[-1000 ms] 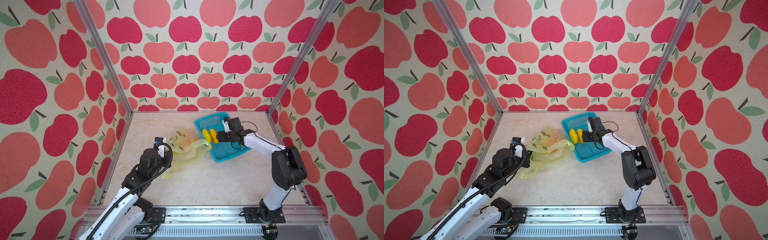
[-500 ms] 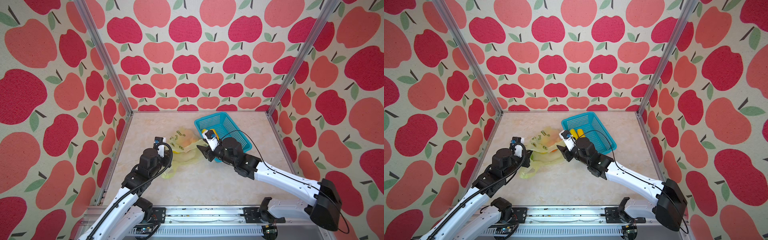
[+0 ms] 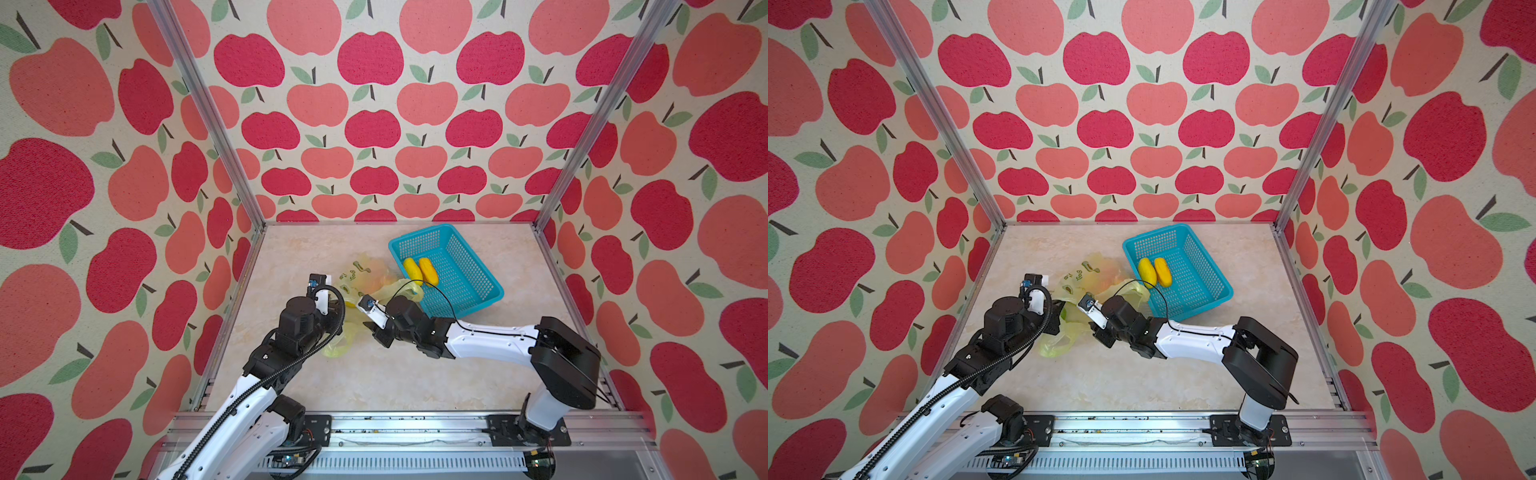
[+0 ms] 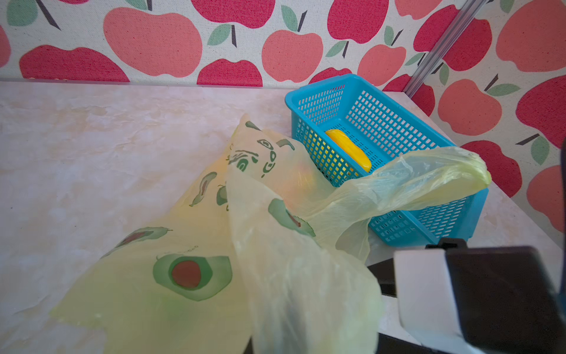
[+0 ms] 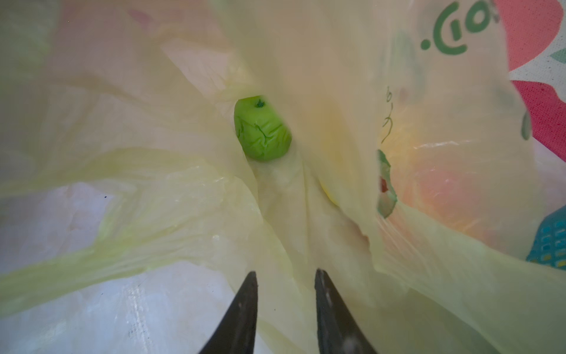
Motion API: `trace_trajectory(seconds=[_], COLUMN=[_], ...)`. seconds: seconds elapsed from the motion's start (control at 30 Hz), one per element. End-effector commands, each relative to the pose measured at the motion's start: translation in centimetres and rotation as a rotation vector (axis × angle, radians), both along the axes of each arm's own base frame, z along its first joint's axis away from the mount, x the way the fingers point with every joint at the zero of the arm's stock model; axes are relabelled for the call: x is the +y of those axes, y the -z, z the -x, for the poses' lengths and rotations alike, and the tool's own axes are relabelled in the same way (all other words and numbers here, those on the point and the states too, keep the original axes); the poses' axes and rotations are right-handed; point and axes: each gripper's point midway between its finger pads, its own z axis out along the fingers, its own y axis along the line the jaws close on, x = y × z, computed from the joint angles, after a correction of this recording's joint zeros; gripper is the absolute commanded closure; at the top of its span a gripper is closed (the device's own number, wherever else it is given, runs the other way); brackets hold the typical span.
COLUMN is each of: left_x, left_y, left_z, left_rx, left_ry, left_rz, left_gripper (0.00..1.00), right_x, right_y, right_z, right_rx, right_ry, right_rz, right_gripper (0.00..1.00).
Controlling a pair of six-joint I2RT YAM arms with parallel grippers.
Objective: Untie the knot of the plastic bag and take out the fruit
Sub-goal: Pick up the fruit from the plastic bag.
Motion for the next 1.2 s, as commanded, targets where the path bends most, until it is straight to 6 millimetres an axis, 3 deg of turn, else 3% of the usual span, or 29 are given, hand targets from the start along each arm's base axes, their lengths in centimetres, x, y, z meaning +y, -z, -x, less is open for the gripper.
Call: trace_trajectory(seconds=[0.0, 0.17, 0.3, 0.67, 0.87, 1.17], left_x=[0.1, -0.1, 0.0, 0.0, -0.1, 0.2], left_y=[-0.1, -0.1, -0.2, -0.1, -0.1, -0.3], left_z=[0.2, 0.2, 0.2, 0.2, 0.2, 0.3], left_rx=[-0.006, 0.0, -0.008, -0.002, -0.003, -0.013], left_ry=[0.001, 0.01, 0.007, 0.006, 0.008, -0.001], left_rz=[0.013, 0.016, 0.018, 0.013, 0.014, 0.016], left_gripper=[1.0, 1.0, 1.0, 1.0, 1.0, 1.0], right_x=[1.1, 0.4, 0.0, -0.6, -1.0, 0.5], right_y=[-1.5, 0.0, 0.9, 3.8, 5.8, 8.1], right_z=[-1.5, -4.2, -6.7, -12.7, -13.8, -14.2], right_rx=[-0.028, -0.034, -0.043, 0.003, 0.042, 0.111], right_ry=[0.066, 0.199, 0.326, 0.533, 0.58, 0.554], right_rz=[-0.074, -0.059, -0.037, 0.054, 0.095, 0.116], right_gripper=[0.66, 0.64, 0.43, 0.03, 0.01, 0.01])
